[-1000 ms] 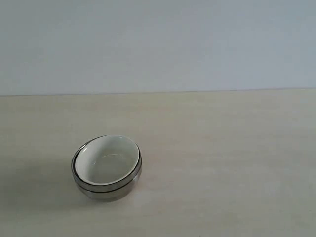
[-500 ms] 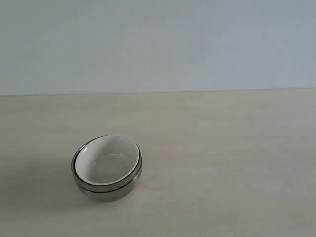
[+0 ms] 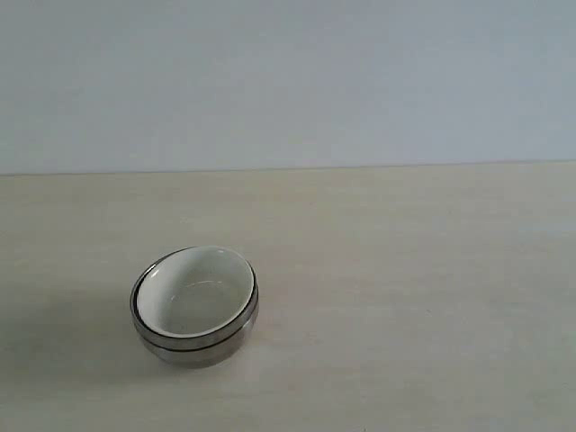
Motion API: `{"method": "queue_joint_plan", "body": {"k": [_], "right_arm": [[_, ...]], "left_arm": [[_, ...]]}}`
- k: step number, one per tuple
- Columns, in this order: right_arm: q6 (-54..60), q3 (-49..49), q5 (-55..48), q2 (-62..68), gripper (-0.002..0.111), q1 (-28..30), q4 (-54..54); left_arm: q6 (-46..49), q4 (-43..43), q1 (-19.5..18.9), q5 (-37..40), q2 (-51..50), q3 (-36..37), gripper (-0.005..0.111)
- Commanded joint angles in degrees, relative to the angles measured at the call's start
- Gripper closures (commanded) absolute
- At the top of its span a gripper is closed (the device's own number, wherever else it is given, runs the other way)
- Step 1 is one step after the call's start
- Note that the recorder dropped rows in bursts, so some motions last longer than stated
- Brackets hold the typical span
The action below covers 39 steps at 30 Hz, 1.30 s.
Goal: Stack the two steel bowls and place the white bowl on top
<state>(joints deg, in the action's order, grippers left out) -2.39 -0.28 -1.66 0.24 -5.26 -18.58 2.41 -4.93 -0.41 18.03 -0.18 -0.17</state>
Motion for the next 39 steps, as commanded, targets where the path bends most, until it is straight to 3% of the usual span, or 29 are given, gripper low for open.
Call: {"method": "queue_joint_plan", "body": {"k": [1,8,20,26,39], "right_arm": [[-0.1,0.3,-0.2,-0.2,0.108,0.1,13.5],[-0.1,0.3,-0.3,-0.2,0.108,0.1,22.1],[-0.1,0.3,-0.5,-0.2,0.108,0.1,22.1],[0.0,0.3,-17.5,-0.2,0.108,0.1,22.1],[0.0,0.3,-16.7,-0.2,0.108,0.1,22.2]], "left_arm": [[-0.3,0.0,0.3,-0.4,0.2,0.2,0.103],[-0.3,0.0,0.3,-0.4,0.2,0.2,0.103],[-0.3,0.0,0.3,-0.4,0.2,0.2,0.103],[-0.3,0.0,0.3,-0.4,0.2,0.2,0.103],[-0.3,0.0,0.3,-0.4,0.2,0.2,0.103]]}}
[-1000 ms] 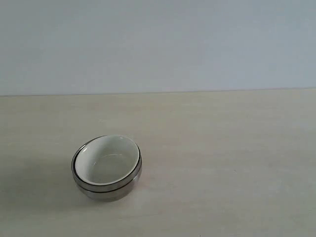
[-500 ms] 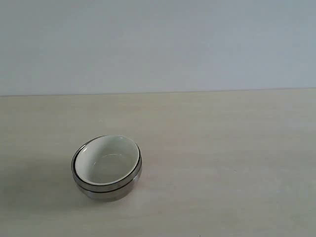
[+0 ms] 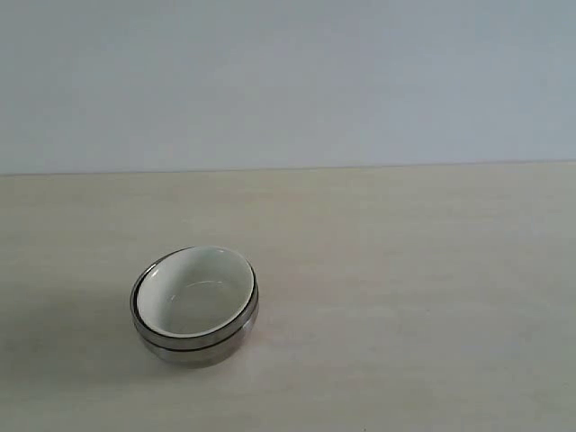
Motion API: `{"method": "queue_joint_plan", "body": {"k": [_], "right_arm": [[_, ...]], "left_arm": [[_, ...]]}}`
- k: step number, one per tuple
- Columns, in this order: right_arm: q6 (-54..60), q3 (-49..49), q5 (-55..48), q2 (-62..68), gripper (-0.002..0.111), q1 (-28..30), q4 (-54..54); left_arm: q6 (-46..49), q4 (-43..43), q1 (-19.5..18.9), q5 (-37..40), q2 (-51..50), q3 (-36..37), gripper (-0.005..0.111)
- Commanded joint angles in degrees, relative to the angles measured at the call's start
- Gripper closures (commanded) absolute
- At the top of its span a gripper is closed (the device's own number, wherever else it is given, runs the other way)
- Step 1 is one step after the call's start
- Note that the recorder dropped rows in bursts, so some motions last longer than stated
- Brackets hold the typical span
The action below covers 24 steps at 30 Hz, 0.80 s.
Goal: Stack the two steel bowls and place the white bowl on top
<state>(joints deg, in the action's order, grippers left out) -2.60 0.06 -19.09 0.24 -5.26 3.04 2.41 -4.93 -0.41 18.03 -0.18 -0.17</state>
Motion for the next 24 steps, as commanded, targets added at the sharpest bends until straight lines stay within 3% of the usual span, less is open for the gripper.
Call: {"method": "queue_joint_plan", "body": {"k": [1,8,12,24], "right_arm": [[0.2,-0.1,0.8,-0.2,0.108,0.1,0.6],[2.1,-0.1,0.6,-0.2,0.108,0.1,0.6],[10.0,-0.1,0.6,-0.2,0.108,0.1,0.6],[8.1,-0.1,0.4,-0.2,0.108,0.1,0.6]], "left_arm": [[-0.3,0.0,0.3,-0.4,0.2,0.2,0.103],[-0.3,0.0,0.3,-0.4,0.2,0.2,0.103],[-0.3,0.0,0.3,-0.4,0.2,0.2,0.103],[-0.3,0.0,0.3,-0.4,0.2,0.2,0.103]]}}
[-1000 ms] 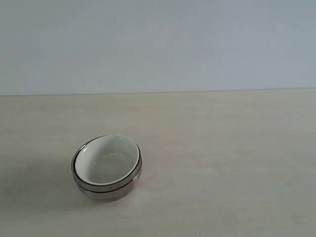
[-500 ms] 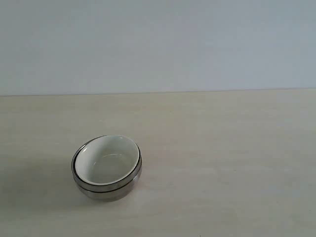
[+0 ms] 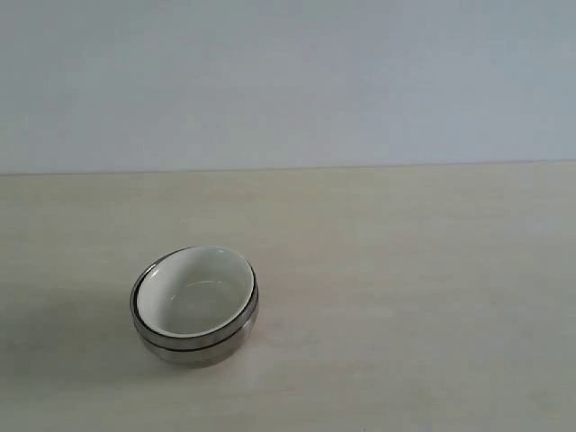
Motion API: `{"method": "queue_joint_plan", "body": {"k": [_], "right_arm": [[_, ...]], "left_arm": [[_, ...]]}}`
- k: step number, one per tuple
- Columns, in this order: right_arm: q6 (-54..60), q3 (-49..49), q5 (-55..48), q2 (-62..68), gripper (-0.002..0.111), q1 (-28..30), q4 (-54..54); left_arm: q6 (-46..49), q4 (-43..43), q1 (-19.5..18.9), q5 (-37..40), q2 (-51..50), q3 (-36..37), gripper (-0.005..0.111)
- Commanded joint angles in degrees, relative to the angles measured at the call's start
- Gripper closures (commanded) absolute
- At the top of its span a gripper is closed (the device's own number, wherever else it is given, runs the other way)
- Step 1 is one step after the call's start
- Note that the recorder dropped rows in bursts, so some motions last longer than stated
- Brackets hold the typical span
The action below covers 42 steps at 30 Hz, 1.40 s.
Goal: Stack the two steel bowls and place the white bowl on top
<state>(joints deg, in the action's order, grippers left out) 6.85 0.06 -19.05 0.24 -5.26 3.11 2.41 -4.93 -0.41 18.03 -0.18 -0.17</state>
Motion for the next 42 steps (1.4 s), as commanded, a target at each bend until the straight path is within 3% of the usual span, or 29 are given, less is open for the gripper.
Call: {"method": "queue_joint_plan", "body": {"k": [1,42], "right_arm": [[-2.0,-0.1,0.4,-0.2,0.108,0.1,0.5],[-2.5,-0.1,0.4,-0.2,0.108,0.1,0.5]], "left_arm": [[-0.3,0.0,0.3,-0.4,0.2,0.2,0.103],[-0.3,0.0,0.3,-0.4,0.2,0.2,0.103]]}}
